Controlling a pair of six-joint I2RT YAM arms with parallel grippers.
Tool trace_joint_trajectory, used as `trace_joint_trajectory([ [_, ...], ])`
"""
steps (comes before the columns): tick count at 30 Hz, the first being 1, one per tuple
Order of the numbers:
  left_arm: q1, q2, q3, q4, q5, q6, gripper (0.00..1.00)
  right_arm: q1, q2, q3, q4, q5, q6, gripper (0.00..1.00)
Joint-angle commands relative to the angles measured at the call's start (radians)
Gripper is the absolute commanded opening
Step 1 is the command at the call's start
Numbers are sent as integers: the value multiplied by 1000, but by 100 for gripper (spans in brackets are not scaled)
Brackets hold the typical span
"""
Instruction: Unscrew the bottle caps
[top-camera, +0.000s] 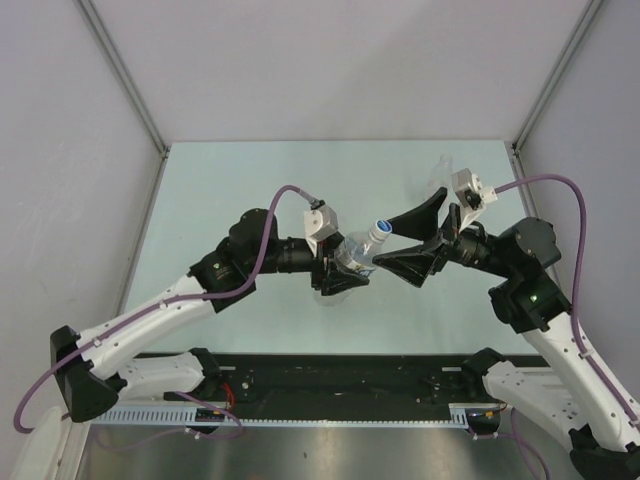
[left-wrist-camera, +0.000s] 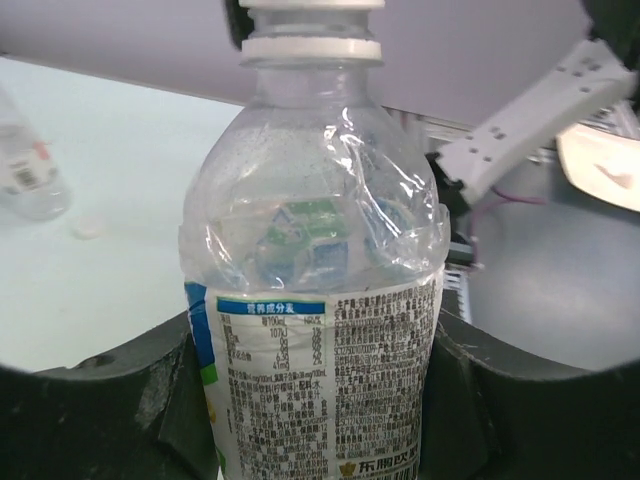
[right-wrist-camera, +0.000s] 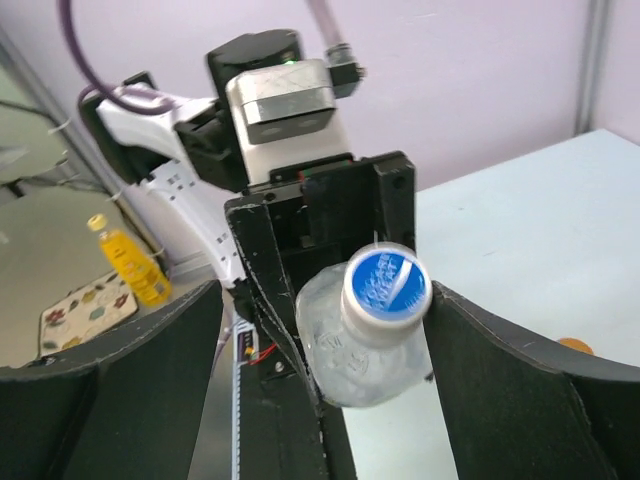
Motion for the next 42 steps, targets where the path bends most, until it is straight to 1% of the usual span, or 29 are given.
trace_joint_trajectory([
  [1,8,-48,-31,10,-329,26,0,1,-42,43,-11,90,10,84],
  [2,4,-50,-35,10,-360,26,0,1,-48,41,-10,145,15,84],
  [4,-9,-53,-49,38,-452,34,0,2,-49,41,-5,198,38,84],
  [6,-29,-61,-60,41,-509,52,0,1,-51,41,-5,282,61,84],
  [7,-38,-64,-62,43,-564,58,0,2,-49,41,-10,310,84,83],
  [8,-52,-68,-63,43,-584,72,0,2,-49,43,-14,360,93,83],
  [9,-56,-70,-65,43,-598,80,0,2,-42,41,-17,376,102,83],
  [12,-61,-73,-71,41,-607,89,0,5,-17,41,-16,400,116,82],
  [13,-66,-74,-72,44,-607,89,0,5,-14,41,-31,419,116,83],
  [14,-67,-74,-75,44,-644,89,0,8,-11,41,-39,443,110,83],
  [17,-69,-79,-80,43,-660,90,0,8,9,41,-71,489,101,83],
  [18,-70,-81,-80,43,-670,90,0,10,13,41,-70,491,95,83],
  [19,-70,-82,-83,44,-676,89,0,8,19,40,-103,497,93,82],
  [25,-70,-88,-83,44,-710,94,0,8,15,29,-139,571,67,82],
  [30,-70,-93,-78,37,-726,94,0,7,1,15,-195,678,56,81],
  [32,-70,-99,-80,30,-732,87,0,10,1,7,-249,745,55,80],
  [36,-70,-119,-85,23,-753,80,0,18,16,-22,-416,864,70,76],
  [37,-70,-125,-86,-8,-761,77,0,24,18,-36,-444,890,76,75],
  [40,-70,-151,-89,-36,-778,67,0,88,30,-83,-554,937,122,72],
  [41,-70,-162,-92,-40,-785,69,0,155,36,-88,-588,957,150,71],
  [42,-70,-177,-97,-51,-790,66,0,194,49,-88,-652,980,161,71],
])
